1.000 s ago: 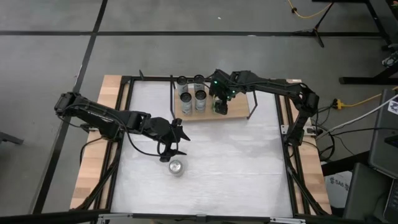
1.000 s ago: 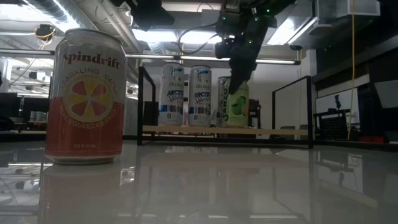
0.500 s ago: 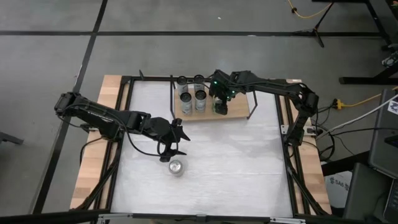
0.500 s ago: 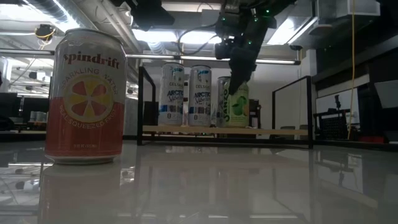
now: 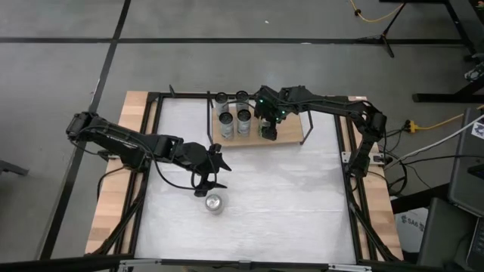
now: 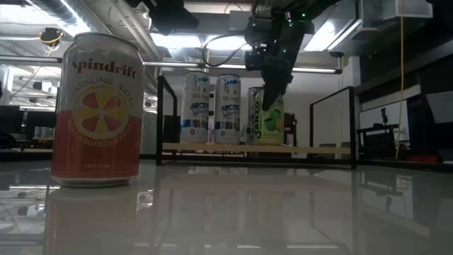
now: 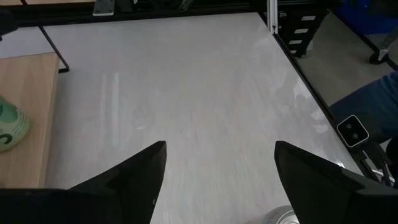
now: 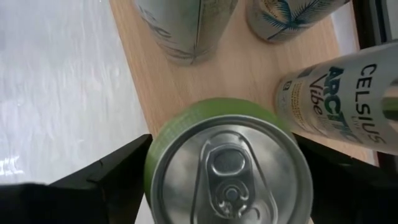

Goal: Place canned beverage on shelf
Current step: Put the green soda can on the shelf

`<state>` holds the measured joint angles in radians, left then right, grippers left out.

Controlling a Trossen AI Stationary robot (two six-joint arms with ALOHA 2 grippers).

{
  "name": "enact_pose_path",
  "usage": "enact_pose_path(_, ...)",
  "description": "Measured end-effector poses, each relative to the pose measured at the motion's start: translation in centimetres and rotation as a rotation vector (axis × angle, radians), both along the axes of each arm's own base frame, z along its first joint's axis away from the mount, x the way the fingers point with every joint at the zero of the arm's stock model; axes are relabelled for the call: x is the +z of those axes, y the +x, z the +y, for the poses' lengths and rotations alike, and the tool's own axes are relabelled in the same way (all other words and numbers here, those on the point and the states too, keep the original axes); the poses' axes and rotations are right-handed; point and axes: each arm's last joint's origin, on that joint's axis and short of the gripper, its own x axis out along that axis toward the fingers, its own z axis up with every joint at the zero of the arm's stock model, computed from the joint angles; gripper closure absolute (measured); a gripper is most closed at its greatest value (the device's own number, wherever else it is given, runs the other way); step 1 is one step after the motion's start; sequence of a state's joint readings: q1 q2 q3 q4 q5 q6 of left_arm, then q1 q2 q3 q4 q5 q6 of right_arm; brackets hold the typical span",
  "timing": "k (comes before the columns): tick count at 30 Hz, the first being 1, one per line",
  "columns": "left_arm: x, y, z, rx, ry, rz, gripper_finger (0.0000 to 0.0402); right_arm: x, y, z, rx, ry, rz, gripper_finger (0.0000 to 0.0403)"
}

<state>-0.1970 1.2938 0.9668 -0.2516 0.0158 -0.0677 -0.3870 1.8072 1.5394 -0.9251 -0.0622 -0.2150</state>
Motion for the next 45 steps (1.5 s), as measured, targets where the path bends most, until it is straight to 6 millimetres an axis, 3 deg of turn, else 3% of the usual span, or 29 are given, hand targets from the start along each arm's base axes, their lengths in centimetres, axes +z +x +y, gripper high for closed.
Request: enact_pose_path(45,0.01,0.01,0.01,0.001,-0.001,-0.001,0.0110,0.50,-0.81,0.10,-0.025,-0.039,0.102,0.0056)
